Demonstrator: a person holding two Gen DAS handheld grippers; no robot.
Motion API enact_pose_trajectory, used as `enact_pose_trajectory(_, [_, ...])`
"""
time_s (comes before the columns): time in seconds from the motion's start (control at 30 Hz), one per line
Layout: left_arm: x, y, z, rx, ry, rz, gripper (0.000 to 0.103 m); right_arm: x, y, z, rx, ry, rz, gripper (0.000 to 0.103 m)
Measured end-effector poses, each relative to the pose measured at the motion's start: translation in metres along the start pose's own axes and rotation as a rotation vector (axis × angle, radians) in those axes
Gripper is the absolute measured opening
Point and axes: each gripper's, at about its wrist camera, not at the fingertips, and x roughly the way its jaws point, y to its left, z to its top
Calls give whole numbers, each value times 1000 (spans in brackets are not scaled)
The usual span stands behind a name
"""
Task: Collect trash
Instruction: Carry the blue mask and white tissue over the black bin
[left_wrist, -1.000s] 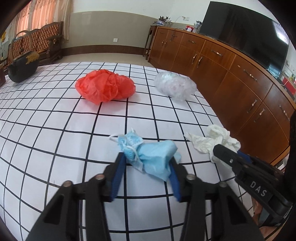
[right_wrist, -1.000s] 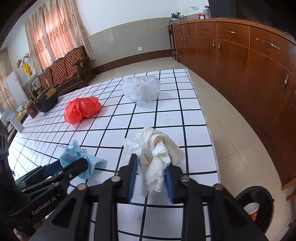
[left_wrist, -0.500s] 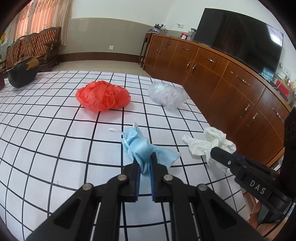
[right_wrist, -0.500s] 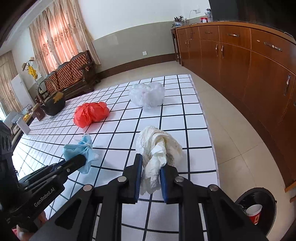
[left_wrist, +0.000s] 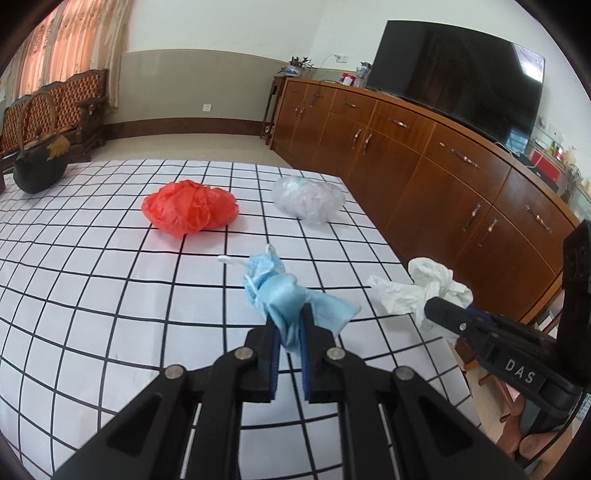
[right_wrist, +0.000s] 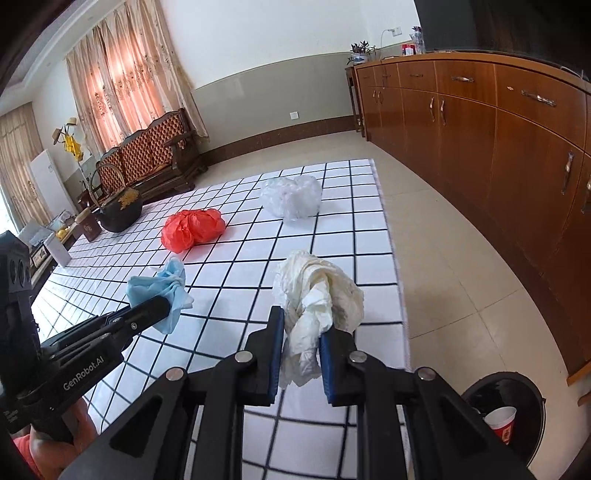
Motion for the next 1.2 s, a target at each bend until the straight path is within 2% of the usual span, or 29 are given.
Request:
enact_pose_trajectory(0.27, [-6, -23, -4, 33, 5, -15, 10, -25, -21, -9, 29, -22, 0, 20])
enact_pose_trajectory(0.47, [-9, -56, -9, 65, 20, -56, 10, -44, -46, -17, 74, -39, -31, 19])
enact_pose_trajectory(0.83, [5, -146, -24, 167, 84, -165, 10, -83, -125, -41, 216, -50, -160, 19])
enact_pose_trajectory(1.2, [28, -214, -51, 247, 177, -236, 10, -110, -204, -78, 350, -2, -274, 20])
